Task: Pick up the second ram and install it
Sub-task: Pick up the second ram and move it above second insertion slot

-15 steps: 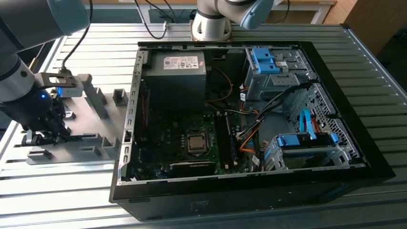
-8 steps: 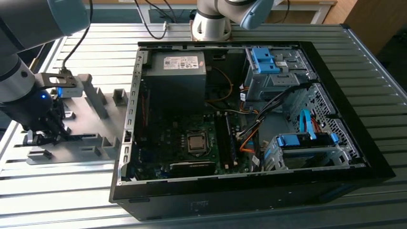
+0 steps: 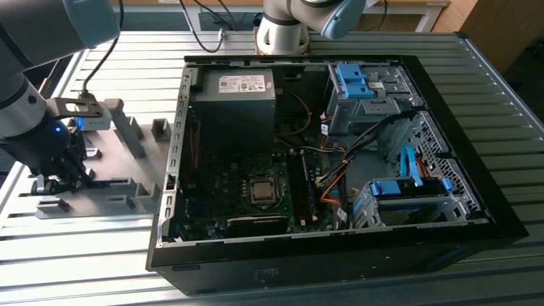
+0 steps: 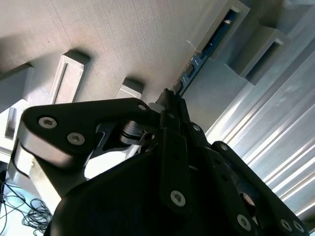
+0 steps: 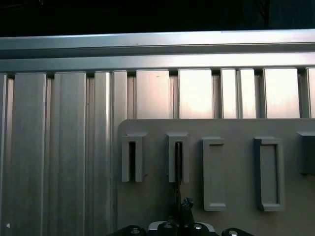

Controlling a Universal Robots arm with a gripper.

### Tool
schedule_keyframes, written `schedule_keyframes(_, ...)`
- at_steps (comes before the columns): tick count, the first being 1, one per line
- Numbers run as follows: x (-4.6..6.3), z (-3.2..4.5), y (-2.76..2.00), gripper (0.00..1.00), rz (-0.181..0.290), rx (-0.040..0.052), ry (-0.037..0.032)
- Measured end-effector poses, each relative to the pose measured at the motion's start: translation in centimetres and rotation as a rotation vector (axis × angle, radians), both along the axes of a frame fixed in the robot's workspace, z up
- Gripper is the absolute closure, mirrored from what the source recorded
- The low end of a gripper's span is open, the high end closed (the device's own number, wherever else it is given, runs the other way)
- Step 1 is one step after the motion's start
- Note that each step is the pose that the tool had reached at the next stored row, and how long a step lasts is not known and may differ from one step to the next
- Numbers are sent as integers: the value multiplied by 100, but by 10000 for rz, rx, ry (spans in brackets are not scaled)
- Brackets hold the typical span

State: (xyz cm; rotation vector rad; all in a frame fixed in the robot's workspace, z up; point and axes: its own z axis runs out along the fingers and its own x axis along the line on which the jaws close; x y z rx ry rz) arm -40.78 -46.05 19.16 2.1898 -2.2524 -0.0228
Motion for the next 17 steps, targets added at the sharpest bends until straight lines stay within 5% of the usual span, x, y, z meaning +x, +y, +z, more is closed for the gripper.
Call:
schedule_keyframes(11, 0, 4, -9, 86, 143, 1, -1)
schedule_keyframes(17, 0, 75, -9, 86, 143, -1, 0)
